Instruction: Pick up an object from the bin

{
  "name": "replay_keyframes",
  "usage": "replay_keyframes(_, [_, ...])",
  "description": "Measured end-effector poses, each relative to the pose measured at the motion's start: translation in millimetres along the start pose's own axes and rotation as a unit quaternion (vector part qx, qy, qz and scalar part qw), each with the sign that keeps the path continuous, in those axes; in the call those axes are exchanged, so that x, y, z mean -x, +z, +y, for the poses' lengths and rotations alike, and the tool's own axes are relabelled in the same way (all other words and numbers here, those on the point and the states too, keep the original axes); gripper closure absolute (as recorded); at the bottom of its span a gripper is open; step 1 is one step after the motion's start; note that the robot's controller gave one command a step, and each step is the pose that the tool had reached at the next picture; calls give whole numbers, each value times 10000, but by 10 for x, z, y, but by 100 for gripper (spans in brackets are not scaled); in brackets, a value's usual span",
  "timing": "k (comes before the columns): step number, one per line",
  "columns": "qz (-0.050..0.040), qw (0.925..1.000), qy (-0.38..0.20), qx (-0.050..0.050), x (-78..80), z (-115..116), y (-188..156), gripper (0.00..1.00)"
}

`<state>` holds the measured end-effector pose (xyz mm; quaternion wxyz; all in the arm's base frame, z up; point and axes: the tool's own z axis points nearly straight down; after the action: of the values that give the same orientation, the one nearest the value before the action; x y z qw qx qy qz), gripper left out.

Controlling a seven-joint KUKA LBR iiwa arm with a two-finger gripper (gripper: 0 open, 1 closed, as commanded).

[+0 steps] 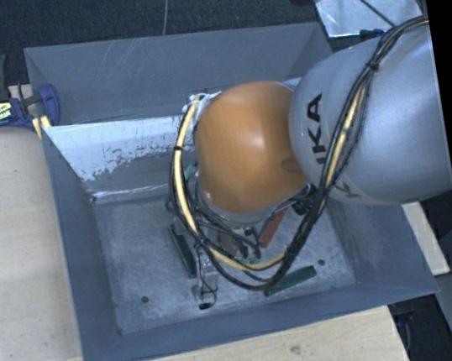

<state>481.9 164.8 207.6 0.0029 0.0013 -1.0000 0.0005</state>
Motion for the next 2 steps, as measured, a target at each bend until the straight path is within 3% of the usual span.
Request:
replay_keyframes(1, [-39,10000,14,10,18,-6,-42,0])
replay_keyframes(2, [-63,9987,-498,12,107,-80,234,0])
